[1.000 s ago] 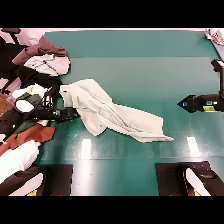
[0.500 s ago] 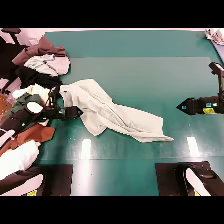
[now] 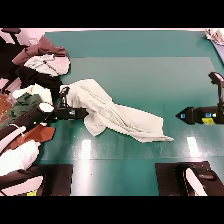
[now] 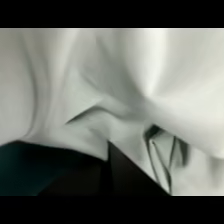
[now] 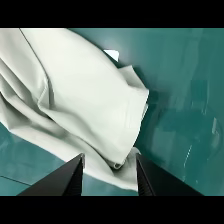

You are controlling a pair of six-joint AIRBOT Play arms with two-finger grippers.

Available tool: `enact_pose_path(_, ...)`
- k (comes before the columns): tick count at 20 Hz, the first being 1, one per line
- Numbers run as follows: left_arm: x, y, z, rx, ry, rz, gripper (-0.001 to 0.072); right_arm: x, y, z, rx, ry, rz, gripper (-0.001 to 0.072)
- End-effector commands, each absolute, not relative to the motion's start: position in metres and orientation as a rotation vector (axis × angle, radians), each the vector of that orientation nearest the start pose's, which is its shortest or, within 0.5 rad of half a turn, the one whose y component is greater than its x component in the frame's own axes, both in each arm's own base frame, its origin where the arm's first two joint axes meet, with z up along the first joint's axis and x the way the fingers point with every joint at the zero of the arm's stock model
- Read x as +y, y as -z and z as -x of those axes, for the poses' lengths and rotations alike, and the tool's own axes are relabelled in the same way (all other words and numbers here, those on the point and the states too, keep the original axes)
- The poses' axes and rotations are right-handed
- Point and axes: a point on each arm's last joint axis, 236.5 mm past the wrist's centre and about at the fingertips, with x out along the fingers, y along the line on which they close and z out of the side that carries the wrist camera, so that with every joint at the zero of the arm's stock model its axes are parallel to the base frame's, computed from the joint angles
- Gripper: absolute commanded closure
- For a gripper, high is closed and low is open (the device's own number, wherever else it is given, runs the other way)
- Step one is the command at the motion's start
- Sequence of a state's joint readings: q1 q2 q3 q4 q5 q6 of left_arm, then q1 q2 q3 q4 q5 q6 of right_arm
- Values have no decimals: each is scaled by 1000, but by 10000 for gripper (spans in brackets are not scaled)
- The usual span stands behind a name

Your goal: Fold the shirts.

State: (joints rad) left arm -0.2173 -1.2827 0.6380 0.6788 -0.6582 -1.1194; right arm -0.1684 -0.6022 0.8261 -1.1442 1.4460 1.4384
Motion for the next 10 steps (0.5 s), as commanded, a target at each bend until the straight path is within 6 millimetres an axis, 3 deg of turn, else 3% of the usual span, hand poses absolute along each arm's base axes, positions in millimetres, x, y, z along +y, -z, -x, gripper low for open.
enact_pose_path(1, -204, 65, -332, 1167, 567, 380, 685, 63, -76, -195, 1180, -260, -287, 325)
enact_pose_path(3, -207, 49, -328, 1216, 604, 340, 685, 52, -68, -172, 1263, -228, -230, 318)
enact_pose_path(4, -206, 42, -325, 1239, 607, 325, 685, 40, -61, -158, 1329, -193, -180, 248)
enact_pose_path(5, -205, 34, -323, 1243, 611, 314, 685, 30, -56, -145, 1387, -174, -136, 229)
enact_pose_path(10, -196, 0, -314, 1212, 567, 322, 685, 37, -59, -138, 1322, -282, 29, 227)
